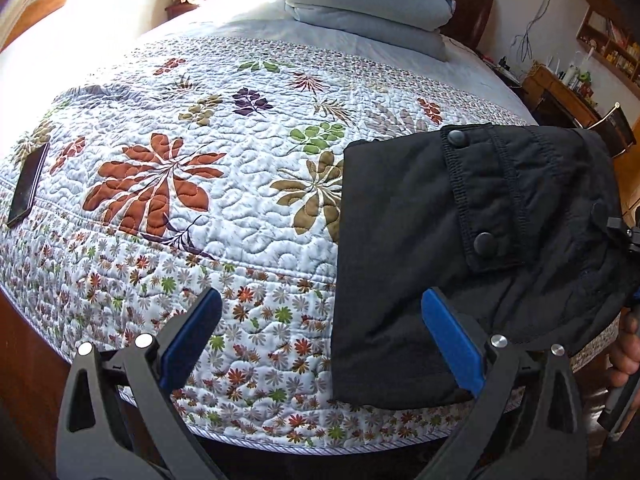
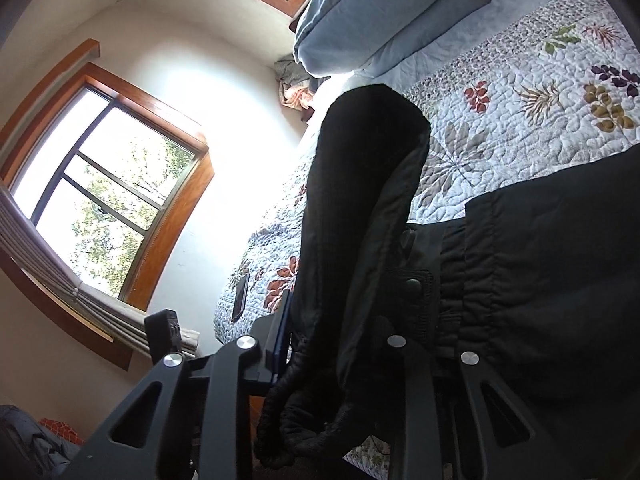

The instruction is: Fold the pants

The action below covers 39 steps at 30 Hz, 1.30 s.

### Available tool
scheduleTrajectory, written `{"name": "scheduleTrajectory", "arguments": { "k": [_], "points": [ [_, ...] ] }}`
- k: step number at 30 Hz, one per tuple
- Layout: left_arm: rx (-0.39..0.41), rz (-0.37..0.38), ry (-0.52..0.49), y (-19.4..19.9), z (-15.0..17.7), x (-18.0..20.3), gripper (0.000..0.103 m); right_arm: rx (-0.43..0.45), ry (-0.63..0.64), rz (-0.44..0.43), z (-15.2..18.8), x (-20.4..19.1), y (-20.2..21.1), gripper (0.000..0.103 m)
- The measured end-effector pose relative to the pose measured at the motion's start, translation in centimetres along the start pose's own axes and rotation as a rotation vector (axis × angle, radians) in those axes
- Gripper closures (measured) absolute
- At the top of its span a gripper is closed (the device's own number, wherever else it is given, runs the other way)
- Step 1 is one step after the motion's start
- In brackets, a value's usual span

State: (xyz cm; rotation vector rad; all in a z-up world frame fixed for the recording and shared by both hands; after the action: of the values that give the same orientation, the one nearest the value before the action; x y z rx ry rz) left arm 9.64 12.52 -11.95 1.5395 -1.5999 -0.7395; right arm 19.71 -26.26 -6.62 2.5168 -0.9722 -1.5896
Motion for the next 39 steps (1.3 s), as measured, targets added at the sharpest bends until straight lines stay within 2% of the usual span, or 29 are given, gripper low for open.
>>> {"name": "scheduleTrajectory", "arguments": {
  "k": [7, 18, 39],
  "points": [
    [-0.007, 0.049, 0.052, 0.5, 0.0, -0.1, 0.003, 0.05, 0.0, -0.024, -1.5, -0.9, 3.3, 0.076],
    [-0.023, 0.082, 0.004, 0.5, 0.5, 2.0, 0.003, 0.113, 0.026, 0.042, -4.3, -0.3, 9.5, 0.076],
    [-0.041, 0.093, -0.042, 0.4, 1.1, 3.9, 0.003, 0.14, -0.06, 0.149, -2.6, 5.5, 13.7, 0.076]
  ]
}}
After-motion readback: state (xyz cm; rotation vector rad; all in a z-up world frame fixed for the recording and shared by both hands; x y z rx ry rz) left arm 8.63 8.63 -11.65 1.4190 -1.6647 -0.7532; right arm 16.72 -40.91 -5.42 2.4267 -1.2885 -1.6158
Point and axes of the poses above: each gripper's, at about its wrist camera, not at the fingertips, and y roughly against the way its jaws point, x to its right, z to its underside, the point moved 3 cm from there along -y, roughly the way its jaws point, and after that the axes turned 3 degrees about -z, right-handed, at the moved point
